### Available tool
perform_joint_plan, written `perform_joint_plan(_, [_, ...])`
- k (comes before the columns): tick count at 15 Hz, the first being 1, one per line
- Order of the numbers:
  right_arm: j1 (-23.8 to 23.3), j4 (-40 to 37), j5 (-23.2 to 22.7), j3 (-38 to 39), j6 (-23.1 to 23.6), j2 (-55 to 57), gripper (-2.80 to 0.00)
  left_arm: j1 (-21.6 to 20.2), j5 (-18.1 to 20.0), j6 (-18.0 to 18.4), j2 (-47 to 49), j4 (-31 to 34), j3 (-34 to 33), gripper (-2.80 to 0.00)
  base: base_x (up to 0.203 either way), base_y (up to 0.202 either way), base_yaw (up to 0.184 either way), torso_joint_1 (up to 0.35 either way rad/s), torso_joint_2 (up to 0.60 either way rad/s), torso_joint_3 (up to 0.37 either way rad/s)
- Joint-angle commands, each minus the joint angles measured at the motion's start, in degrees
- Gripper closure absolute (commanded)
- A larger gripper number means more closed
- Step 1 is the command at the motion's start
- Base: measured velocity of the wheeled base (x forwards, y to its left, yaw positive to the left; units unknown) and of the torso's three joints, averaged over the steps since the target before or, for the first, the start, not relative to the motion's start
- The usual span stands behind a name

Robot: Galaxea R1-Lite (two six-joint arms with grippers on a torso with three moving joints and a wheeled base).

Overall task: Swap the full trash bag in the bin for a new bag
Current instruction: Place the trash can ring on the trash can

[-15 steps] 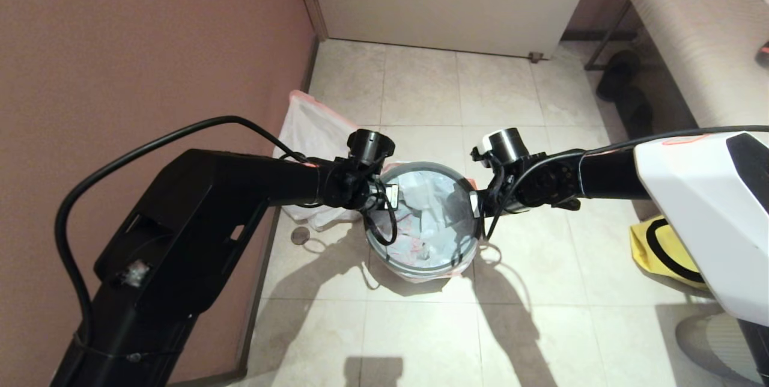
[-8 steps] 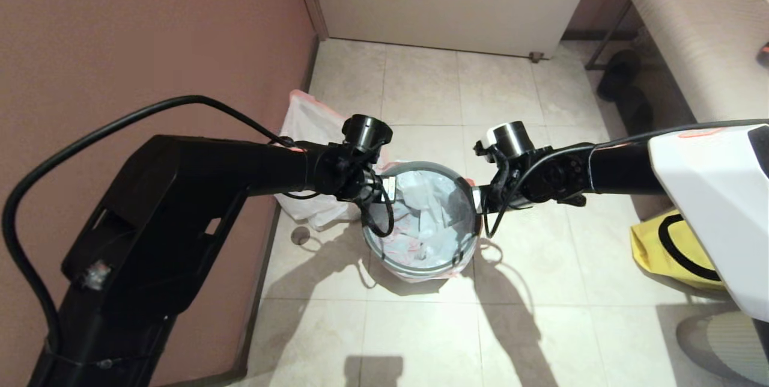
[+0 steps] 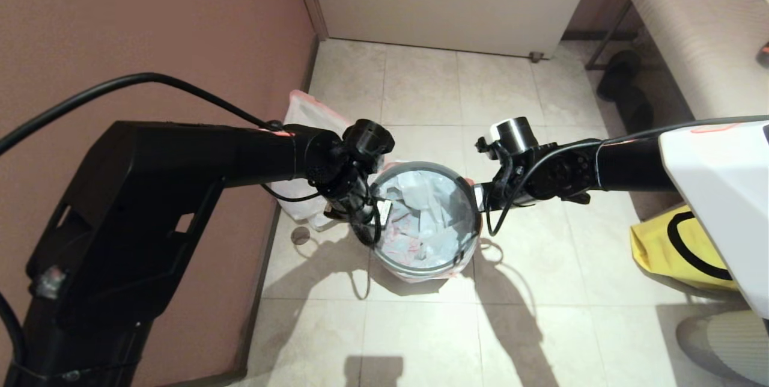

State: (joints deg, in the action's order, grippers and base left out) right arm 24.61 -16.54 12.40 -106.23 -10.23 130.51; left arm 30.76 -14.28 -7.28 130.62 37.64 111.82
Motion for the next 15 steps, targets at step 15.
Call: perform_joint_plan(15, [-0.35, -0.08, -0.97, -0.21, 0.12, 1.24, 0.0, -0.27, -4.47, 4.52, 1.74, 5.59, 0.06, 0.0, 0.0, 0.0, 0.0, 0.0, 0.0, 0.0])
